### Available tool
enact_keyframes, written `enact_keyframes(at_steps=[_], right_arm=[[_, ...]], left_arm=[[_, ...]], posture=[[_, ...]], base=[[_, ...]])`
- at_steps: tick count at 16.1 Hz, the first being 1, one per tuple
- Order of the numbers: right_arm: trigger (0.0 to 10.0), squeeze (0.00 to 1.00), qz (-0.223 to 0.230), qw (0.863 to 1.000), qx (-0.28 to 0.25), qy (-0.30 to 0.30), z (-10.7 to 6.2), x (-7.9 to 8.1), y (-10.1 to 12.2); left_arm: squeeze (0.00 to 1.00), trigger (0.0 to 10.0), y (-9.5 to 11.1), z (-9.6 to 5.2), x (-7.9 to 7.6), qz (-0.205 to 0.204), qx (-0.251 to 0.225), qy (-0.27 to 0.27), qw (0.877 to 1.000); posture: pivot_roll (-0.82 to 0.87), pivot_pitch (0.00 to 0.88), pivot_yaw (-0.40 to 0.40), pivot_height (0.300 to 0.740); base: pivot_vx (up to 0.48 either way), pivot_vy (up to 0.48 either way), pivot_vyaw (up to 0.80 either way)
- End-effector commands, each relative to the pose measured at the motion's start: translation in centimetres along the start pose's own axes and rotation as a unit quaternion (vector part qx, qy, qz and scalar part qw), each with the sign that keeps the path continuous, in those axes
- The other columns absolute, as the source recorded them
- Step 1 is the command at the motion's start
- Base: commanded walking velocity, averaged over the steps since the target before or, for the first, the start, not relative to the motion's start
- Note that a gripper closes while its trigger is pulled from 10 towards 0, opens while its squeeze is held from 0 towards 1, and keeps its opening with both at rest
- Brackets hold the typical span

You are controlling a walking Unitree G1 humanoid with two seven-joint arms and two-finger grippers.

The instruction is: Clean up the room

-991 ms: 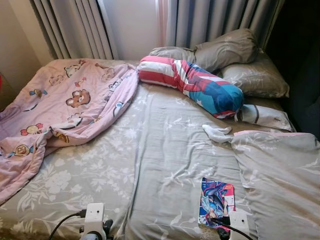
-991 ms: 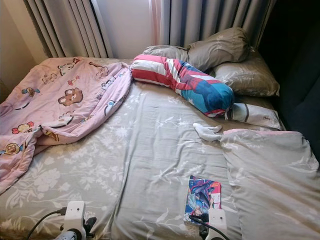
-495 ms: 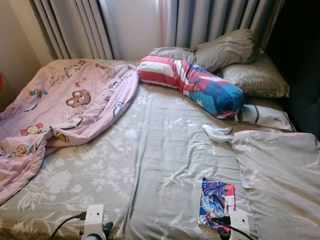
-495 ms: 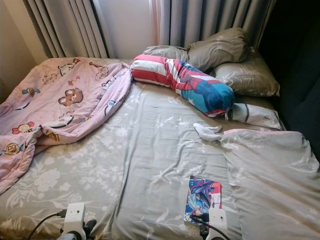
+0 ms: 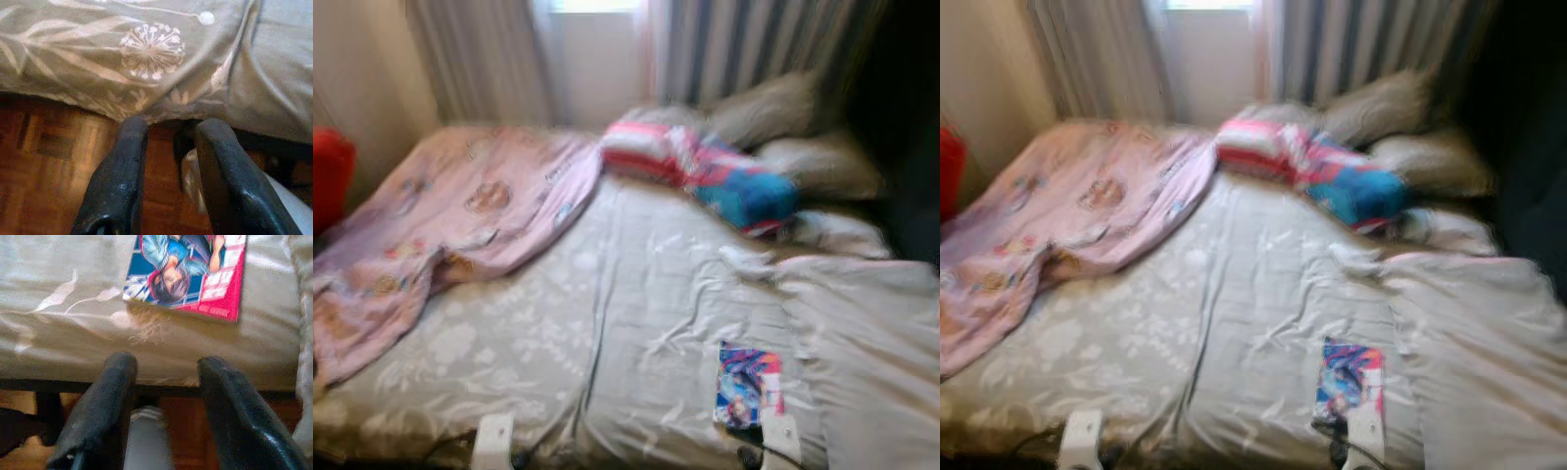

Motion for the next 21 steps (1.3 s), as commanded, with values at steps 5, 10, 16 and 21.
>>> enact_keyframes(at_steps=[5,10,16,21], right_arm=[[10.0,0.0,-0.005,1.0,-0.019,0.007,0.32,0.62,1.77],[10.0,0.0,-0.006,1.0,-0.018,0.007,0.32,0.68,1.7],[10.0,0.0,-0.028,0.999,-0.024,0.012,0.34,0.81,1.96],[10.0,0.0,-0.011,1.0,-0.02,0.005,0.32,0.73,1.74]], left_arm=[[0.0,10.0,-1.47,-0.4,-0.19,0.002,0.02,-0.005,1.0],[0.0,10.0,-1.5,-0.4,-0.22,0.001,0.02,-0.007,1.0],[0.0,10.0,-1.26,-0.31,-0.26,-0.002,0.02,-0.006,1.0],[0.0,10.0,-1.2,-0.3,-0.04,0.001,0.019,-0.004,1.0]], posture=[[0.11,0.0,0.008,0.74],[0.11,0.0,0.008,0.74],[0.11,0.0,0.006,0.74],[0.12,0.0,0.01,0.74]], base=[[0.0,0.0,0.0],[0.0,0.0,0.0],[0.0,0.244,0.07],[0.0,0.405,0.32]])
Point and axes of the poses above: a point about 5 cm out from each wrist's last joint towards the gripper, its own z axis pointing out of the wrist towards the gripper, its own y axis along the axis of the wrist's last joint, x = y × z, the point moved 2 cm from there along z, pointing out of the wrist towards the gripper, and after that the axes turned 10 degrees about z, right-handed, at the moved point
